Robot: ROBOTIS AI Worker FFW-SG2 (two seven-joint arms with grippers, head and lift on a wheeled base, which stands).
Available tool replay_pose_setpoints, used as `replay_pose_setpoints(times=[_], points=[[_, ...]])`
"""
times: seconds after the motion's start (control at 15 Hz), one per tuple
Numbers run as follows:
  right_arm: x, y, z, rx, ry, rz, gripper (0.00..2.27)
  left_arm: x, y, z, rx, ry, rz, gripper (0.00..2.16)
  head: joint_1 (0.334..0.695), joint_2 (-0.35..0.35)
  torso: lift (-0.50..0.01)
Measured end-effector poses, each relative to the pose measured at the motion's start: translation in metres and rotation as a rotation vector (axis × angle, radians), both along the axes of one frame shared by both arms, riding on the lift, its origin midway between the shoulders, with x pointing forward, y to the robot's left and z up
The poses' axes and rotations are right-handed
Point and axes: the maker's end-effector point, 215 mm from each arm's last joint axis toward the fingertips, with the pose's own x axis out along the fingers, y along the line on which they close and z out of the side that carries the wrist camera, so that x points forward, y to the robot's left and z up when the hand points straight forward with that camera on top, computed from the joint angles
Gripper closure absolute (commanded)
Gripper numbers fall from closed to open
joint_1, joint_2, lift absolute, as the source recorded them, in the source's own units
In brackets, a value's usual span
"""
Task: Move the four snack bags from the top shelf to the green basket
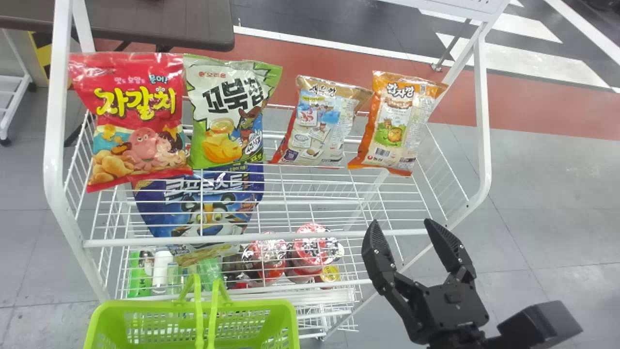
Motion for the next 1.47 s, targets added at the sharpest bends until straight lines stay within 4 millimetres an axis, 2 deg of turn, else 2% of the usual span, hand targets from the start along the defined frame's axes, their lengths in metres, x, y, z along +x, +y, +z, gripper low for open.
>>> replay_pose_setpoints(times=[0.6,0.73,0.8,0.87,1.07,1.13,1.33,1.47], points=[[0.007,0.000,-0.006,0.003,0.006,-0.002,0.09,-0.002,-0.003,0.003,-0.008,-0.004,-0.006,1.58,0.695,-0.350,0.000],[0.020,0.007,-0.013,0.007,0.007,0.010,0.09,-0.002,-0.006,0.003,-0.010,-0.005,-0.011,1.58,0.695,-0.350,0.000],[0.034,0.015,-0.015,0.013,0.001,0.022,0.09,-0.003,-0.008,0.003,-0.008,-0.005,-0.017,1.58,0.695,-0.350,0.000],[0.052,0.029,-0.019,0.025,0.007,0.043,0.09,-0.004,-0.010,0.003,-0.005,-0.007,-0.024,1.58,0.695,-0.350,0.000],[0.113,0.102,-0.040,0.067,0.091,0.155,0.09,-0.009,-0.015,0.003,0.001,-0.010,-0.048,1.58,0.695,-0.350,0.000],[0.131,0.129,-0.040,0.065,0.104,0.191,0.09,-0.011,-0.017,0.003,0.003,-0.012,-0.059,1.58,0.695,-0.261,0.000],[0.172,0.218,-0.032,0.028,0.129,0.318,0.09,-0.014,-0.019,0.003,0.004,-0.015,-0.074,1.58,0.695,-0.120,0.000],[0.188,0.263,-0.033,-0.013,0.151,0.400,0.09,-0.012,-0.018,0.003,0.006,-0.022,-0.075,1.58,0.695,-0.036,0.000]])
